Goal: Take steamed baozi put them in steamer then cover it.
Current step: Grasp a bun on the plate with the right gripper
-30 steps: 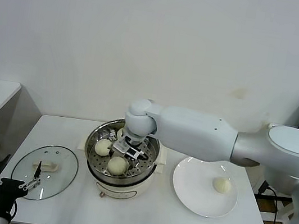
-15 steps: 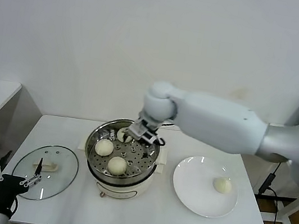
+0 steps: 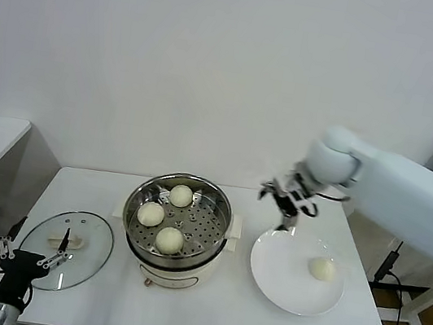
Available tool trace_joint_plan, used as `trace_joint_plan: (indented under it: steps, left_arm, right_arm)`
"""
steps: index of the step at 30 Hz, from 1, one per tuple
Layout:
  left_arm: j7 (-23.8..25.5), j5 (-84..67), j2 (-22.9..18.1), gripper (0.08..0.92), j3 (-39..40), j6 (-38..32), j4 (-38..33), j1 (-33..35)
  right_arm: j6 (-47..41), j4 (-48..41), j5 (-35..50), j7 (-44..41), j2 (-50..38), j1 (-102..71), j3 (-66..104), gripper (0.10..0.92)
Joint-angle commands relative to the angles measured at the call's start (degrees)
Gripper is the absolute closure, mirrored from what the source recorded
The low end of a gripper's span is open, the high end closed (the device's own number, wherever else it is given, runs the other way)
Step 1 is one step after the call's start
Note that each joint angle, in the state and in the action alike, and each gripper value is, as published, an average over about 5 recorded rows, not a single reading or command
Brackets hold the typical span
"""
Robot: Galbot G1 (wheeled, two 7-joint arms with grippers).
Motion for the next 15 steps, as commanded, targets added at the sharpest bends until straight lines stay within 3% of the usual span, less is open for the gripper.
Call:
trace_joint_plan:
  steps: [1,15]
  left_arm:
    - [0.1,0.7,0.4,0.177,1.3,0.3,0.0,-0.3]
    - [0.2,1.4,-0.2,0.177,0.6,0.7,-1.4,1.5]
  right_arm:
    - [-2.1,0.3,-6.9,0.6,-17.0,-15.3,10.6,0.203]
    - [0.3,-9.0,-17.9,1.6,-14.3,-37.9,28.7,0.203]
